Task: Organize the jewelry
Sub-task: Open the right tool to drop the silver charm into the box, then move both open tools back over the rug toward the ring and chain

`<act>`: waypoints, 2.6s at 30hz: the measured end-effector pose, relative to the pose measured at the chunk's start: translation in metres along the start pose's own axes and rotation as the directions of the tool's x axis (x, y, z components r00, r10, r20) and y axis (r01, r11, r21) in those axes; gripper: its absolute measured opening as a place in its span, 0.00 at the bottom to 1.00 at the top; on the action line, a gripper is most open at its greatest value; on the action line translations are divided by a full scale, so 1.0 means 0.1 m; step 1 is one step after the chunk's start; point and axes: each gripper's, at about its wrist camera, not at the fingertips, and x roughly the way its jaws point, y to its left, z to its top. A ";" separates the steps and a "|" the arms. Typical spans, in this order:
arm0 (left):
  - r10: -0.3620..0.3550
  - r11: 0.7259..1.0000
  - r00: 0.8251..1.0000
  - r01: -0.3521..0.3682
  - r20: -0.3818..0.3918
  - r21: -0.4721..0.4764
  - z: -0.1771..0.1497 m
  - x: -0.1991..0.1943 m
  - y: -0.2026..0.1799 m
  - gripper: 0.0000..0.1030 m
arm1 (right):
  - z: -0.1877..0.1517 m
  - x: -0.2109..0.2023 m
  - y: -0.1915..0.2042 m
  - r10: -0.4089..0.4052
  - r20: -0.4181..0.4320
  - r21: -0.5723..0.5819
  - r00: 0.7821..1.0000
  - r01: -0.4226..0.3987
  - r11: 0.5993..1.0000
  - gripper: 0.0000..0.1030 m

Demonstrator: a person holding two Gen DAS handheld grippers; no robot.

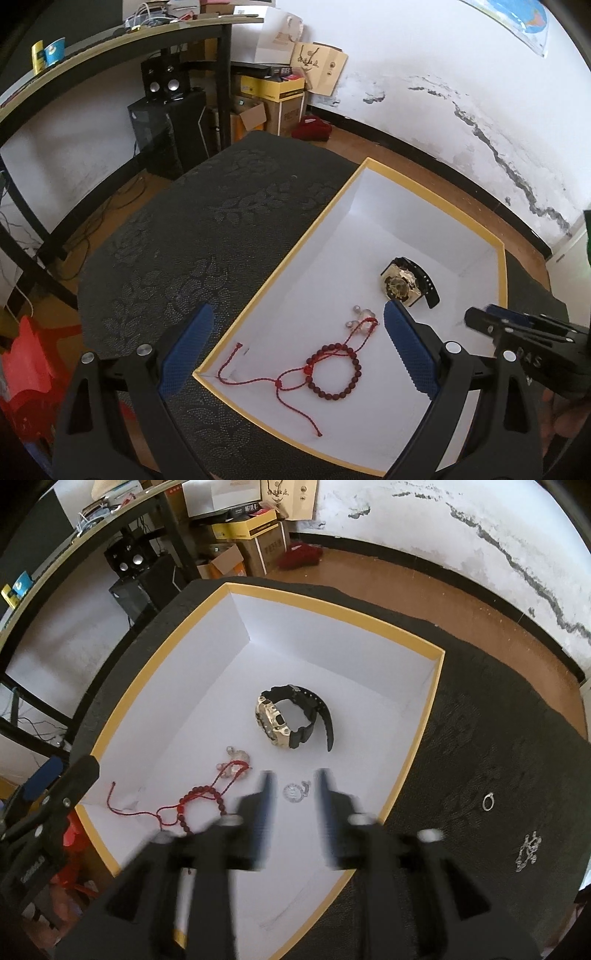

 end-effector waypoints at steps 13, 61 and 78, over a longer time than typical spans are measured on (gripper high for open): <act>-0.063 0.998 0.998 0.064 -0.015 0.020 -0.01 -0.05 -0.21 0.94 | -0.39 -0.72 -0.34 0.004 0.125 -0.012 0.992 -0.003 1.000 0.85; -0.269 0.824 0.957 0.288 -0.110 0.488 -1.27 -0.17 -3.28 0.94 | -2.39 -1.19 -2.86 -0.307 0.187 0.353 0.933 0.227 0.908 0.94; -0.223 0.826 0.969 0.247 -0.108 0.507 -1.26 0.32 -3.46 0.94 | -2.28 -1.04 -2.96 -0.306 0.168 0.360 0.937 0.230 0.904 0.94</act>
